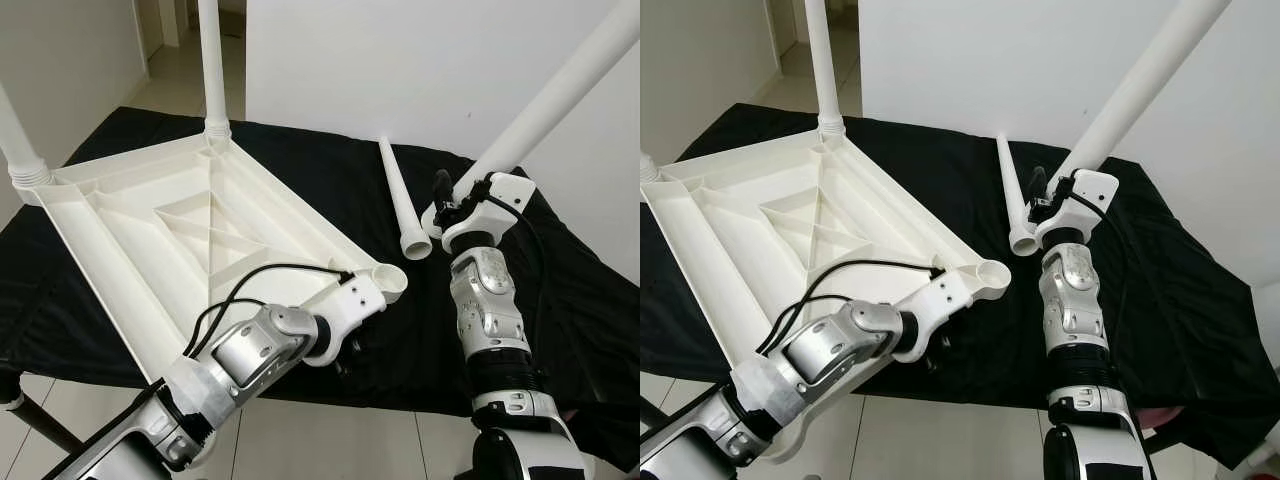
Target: Building children table
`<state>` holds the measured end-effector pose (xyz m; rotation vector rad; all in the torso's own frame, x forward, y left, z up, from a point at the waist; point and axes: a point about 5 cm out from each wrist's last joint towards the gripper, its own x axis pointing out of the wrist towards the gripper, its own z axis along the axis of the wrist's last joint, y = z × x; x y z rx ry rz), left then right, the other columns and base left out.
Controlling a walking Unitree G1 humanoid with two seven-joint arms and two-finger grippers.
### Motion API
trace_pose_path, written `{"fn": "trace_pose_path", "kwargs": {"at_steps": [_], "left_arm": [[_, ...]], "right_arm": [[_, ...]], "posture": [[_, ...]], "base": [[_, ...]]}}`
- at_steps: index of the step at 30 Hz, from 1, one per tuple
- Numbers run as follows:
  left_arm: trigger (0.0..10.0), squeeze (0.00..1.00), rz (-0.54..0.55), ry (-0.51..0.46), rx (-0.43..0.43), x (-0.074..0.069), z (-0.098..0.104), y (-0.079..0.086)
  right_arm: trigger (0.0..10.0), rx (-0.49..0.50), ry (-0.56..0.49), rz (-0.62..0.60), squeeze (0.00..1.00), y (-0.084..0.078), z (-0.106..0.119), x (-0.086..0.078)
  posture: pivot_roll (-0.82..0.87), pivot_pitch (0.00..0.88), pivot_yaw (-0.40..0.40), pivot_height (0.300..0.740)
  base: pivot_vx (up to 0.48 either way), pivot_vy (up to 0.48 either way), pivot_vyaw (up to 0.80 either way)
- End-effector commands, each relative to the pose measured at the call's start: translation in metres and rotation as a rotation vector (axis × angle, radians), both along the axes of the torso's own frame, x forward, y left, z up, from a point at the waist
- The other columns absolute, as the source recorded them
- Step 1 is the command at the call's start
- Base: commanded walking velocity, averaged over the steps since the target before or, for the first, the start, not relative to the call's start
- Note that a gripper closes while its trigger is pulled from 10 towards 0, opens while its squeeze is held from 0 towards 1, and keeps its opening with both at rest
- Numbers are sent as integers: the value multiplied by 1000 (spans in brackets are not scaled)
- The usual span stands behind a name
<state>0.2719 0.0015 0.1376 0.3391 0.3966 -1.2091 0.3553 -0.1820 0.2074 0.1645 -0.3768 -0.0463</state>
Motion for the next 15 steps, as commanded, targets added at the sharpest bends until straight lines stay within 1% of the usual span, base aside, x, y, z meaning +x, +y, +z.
{"fn": "trace_pose_path", "kwargs": {"at_steps": [1,2,3,8,9,10,11,12,14,15], "left_arm": [[10000,0,-49,-19,-95,-3,24,-3],[10000,0,-49,-19,-95,-3,24,-3],[10000,1000,-90,-12,-133,-9,32,-2],[10000,1000,-101,-16,-131,-10,31,-3],[10000,1000,-91,-26,-125,-8,30,-3],[10000,439,-78,-37,-117,-4,28,-2],[10000,439,-70,-44,-111,-1,27,-2],[10000,0,-54,-45,-104,2,26,-1],[10000,0,-54,-45,-104,2,26,-1],[10000,0,72,-74,-34,18,12,2]], "right_arm": [[10000,-5,-26,-28,0,-8,5,-2],[10000,-5,-26,-28,0,-8,5,-2],[10000,-6,-23,-29,0,-8,3,-3],[10000,-8,-21,-25,0,-7,3,-2],[10000,-9,-21,-21,0,-6,3,-2],[10000,-10,-21,-17,0,-5,4,-1],[10000,-11,-22,-15,0,-4,4,-1],[10000,-11,-23,-14,0,-4,5,-1],[10000,-11,-23,-14,0,-4,5,-1],[10000,-12,-23,-13,0,-4,5,-1]], "posture": [[-9,0,-103,740],[-9,0,-103,740],[-7,0,-106,740],[-3,0,-111,740],[-3,0,-111,740],[-3,0,-116,740],[-3,0,-116,740],[-2,0,-117,740],[-2,0,-117,740],[-4,0,-116,740]], "base": [[0,0,0],[0,0,0],[0,0,0],[0,0,0],[0,0,0],[0,0,0],[0,0,0],[0,0,0],[0,0,0],[0,0,0]]}}
